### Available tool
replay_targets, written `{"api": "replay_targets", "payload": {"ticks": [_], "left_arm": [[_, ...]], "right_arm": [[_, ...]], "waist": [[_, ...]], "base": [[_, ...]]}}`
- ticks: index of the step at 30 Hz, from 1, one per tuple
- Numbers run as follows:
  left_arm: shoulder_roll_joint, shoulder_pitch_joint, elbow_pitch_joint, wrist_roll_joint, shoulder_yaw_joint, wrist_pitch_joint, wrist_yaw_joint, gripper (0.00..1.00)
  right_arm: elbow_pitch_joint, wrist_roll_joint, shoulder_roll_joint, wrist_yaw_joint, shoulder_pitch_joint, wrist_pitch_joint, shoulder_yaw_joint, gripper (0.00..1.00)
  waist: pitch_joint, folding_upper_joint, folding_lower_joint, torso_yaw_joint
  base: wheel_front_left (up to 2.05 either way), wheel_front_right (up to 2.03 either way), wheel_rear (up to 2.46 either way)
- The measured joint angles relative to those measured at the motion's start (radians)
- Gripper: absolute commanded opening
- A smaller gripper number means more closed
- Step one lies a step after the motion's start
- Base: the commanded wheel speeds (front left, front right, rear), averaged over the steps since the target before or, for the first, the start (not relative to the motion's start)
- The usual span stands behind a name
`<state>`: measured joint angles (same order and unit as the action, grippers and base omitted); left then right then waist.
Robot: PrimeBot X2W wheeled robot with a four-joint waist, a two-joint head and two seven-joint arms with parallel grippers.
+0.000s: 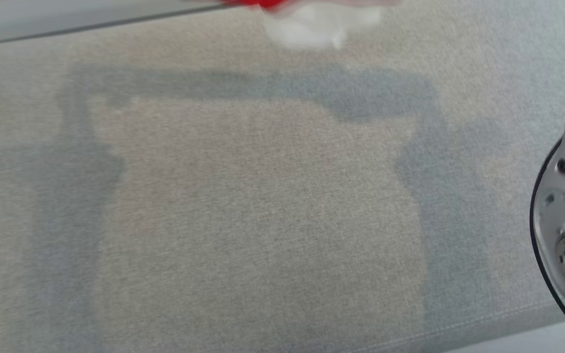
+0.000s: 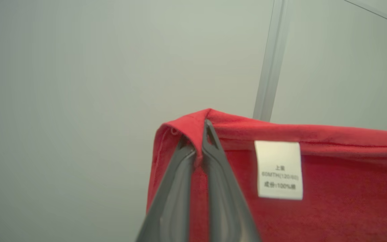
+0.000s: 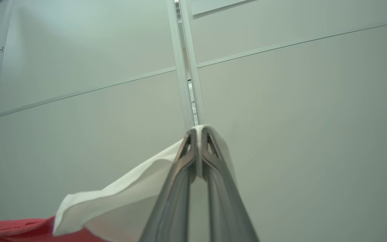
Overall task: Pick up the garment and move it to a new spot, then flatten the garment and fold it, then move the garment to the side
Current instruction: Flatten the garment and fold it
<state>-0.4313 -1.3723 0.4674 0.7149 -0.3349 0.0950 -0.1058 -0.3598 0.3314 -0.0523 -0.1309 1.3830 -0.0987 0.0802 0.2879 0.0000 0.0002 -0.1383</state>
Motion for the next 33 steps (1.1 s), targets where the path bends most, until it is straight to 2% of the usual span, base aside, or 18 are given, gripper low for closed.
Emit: {"api": "replay_targets", "payload": {"ticks": [3, 5, 12, 23, 33], "left_arm": [[0.022, -0.087, 0.093, -0.034, -0.005, -0.100, 0.028, 0.00], [0.029, -0.139, 0.148, -0.046, -0.004, -0.146, 0.040, 0.00], [0.009, -0.206, 0.301, -0.060, 0.002, -0.212, 0.072, 0.00], [0.037, -0.224, 0.453, -0.038, 0.007, -0.299, 0.144, 0.00], [0.067, -0.238, 0.477, 0.034, 0.035, -0.333, 0.213, 0.00]], "right_arm": [[-0.112, 0.007, 0.000, 0.000, 0.094, -0.107, -0.005, 0.00], [-0.168, 0.039, 0.000, 0.000, 0.129, -0.137, -0.019, 0.00], [-0.259, 0.127, 0.003, 0.000, 0.134, -0.161, -0.110, 0.00], [-0.202, 0.141, 0.003, 0.000, 0.064, -0.163, -0.110, 0.00], [-0.110, 0.143, 0.003, 0.000, -0.001, -0.164, -0.161, 0.00]], "waist": [[0.044, 0.0000, -0.0001, -0.030], [0.074, 0.0000, -0.0001, -0.048], [0.176, 0.0000, 0.0000, -0.091], [0.344, 0.0001, 0.0000, -0.112], [0.347, 0.0000, -0.0001, -0.062]], "base": [[0.00, 0.00, 0.00], [0.00, 0.00, 0.00], [0.00, 0.00, 0.00], [0.00, 0.00, 0.00], [0.00, 0.00, 0.00]]}}
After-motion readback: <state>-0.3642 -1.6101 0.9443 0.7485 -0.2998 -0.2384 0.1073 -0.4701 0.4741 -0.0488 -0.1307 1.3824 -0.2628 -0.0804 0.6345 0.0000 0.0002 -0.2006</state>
